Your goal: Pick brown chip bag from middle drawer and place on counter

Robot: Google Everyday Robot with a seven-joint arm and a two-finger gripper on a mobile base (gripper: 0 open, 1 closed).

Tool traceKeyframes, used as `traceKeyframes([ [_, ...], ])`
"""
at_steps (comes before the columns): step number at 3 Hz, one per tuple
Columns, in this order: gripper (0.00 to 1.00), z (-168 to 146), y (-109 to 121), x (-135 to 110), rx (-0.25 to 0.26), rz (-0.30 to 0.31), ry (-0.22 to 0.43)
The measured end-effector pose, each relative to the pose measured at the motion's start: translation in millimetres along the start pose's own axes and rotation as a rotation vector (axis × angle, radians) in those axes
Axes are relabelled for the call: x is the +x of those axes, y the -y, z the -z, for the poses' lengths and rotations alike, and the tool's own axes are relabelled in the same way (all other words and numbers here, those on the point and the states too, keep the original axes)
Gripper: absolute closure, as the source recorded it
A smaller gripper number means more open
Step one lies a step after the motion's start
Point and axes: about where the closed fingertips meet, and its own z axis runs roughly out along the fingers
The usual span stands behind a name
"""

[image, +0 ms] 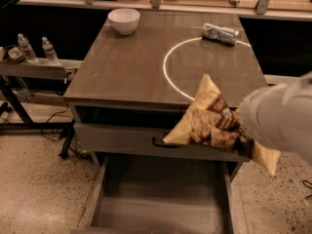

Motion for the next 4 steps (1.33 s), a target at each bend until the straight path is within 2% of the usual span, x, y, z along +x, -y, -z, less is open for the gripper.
traceKeyframes([
  [1, 1.0, 10.2, 85.5, 26.7, 0.094, 0.084, -0.024],
  [2, 1.0, 28.8, 147.6, 43.5, 0.174, 0.129, -0.047],
  [3, 1.0, 28.8, 147.6, 43.5, 0.174, 0.129, -0.047],
  [4, 1.0, 21.4, 168.2, 63.5, 0.222, 0.117, -0.025],
])
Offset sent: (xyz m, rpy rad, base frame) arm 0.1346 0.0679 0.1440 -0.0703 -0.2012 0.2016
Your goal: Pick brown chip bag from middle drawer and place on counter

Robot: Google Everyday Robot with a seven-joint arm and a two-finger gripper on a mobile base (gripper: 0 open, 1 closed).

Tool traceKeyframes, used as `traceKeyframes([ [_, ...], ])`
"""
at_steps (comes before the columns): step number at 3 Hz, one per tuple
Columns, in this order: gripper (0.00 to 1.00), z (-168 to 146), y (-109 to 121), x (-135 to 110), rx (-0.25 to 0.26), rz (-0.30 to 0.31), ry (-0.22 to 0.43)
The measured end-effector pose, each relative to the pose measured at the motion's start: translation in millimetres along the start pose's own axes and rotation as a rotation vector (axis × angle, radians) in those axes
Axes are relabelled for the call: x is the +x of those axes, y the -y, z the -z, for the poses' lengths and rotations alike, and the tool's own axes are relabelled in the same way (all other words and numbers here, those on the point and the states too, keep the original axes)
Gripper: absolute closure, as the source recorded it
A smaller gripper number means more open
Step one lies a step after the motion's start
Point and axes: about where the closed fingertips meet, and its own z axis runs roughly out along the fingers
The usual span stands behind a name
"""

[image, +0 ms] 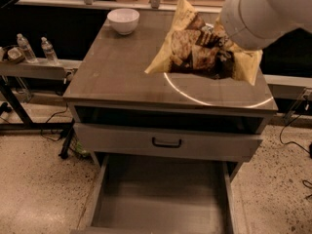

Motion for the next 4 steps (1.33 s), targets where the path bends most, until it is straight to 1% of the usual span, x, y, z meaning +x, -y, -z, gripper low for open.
traceKeyframes([
  [1, 1.0, -51.8, 34.4, 32.1, 0.022, -0.011, 0.09],
  [2, 1.0, -91.7, 48.9, 43.7, -0.003, -0.017, 0.151],
  [3, 1.0, -128.8, 50.7, 47.0, -0.041, -0.02, 0.179],
  [4, 0.85, -152.8, 48.7, 48.6, -0.045, -0.033, 0.216],
])
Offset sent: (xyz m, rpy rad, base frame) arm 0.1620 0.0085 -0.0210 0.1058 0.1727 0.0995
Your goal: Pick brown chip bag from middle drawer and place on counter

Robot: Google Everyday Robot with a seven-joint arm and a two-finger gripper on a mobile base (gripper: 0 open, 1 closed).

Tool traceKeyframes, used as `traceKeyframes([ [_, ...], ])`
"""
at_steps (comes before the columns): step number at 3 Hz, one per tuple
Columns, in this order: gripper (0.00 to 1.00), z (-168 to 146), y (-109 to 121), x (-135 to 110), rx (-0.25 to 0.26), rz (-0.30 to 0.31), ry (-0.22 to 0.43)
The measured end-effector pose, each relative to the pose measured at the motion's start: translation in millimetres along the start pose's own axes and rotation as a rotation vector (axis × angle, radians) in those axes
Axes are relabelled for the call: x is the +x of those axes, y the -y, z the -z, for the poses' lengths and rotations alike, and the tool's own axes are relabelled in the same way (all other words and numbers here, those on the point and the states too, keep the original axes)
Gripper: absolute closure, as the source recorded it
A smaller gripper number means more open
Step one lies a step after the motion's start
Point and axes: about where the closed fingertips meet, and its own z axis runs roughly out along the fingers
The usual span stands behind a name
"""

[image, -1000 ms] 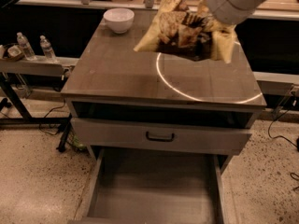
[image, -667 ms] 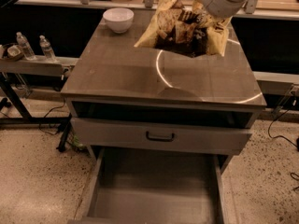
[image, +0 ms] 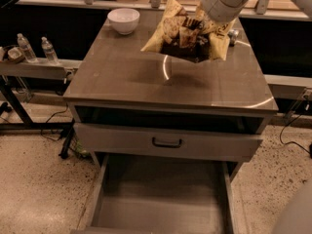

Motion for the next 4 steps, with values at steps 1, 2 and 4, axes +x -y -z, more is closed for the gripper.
traceKeyframes([
  [1, 0.61, -18.6, -0.3, -5.6, 0.009, -0.014, 0.041],
  [2, 0.3, -37.7, -1.2, -15.4, 0.012, -0.024, 0.077],
  [4, 0.0, -36.8, 6.1, -14.3, 0.047, -0.044, 0.08],
])
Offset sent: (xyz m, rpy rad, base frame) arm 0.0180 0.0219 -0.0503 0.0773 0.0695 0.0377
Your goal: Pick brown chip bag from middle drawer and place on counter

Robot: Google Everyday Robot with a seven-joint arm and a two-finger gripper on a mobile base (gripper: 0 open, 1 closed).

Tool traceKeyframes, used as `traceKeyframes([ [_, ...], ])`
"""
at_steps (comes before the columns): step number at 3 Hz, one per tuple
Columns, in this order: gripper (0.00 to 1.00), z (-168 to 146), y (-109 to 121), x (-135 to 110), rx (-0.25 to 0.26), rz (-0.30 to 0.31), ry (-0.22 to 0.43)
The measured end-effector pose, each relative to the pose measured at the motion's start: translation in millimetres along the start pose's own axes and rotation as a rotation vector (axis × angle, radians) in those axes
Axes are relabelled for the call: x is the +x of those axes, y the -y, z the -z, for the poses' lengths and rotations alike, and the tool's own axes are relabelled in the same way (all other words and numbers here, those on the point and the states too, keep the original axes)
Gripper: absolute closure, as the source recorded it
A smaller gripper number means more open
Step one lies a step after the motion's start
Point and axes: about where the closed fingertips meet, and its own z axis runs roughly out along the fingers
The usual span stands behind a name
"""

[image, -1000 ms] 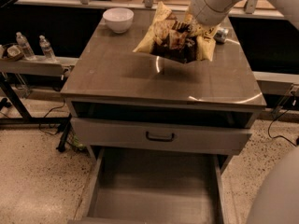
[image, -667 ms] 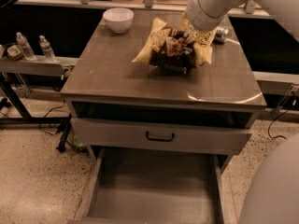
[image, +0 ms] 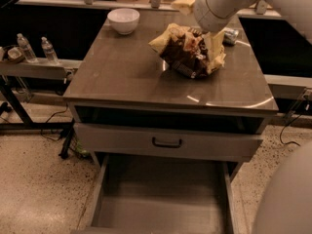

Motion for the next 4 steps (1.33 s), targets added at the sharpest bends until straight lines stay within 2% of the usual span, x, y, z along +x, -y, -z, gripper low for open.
traceKeyframes([
  [1, 0.0, 35.5, 4.1, 12.2, 0.048, -0.021, -0.025],
  [2, 0.0, 110.7, 1.1, 51.9, 0.146, -0.159, -0.091],
  [3, 0.0, 182.5, -9.0, 102.4, 0.231, -0.32, -0.205],
  [4, 0.0, 236.3, -28.3, 157.3, 0.31, -0.549, -0.339],
])
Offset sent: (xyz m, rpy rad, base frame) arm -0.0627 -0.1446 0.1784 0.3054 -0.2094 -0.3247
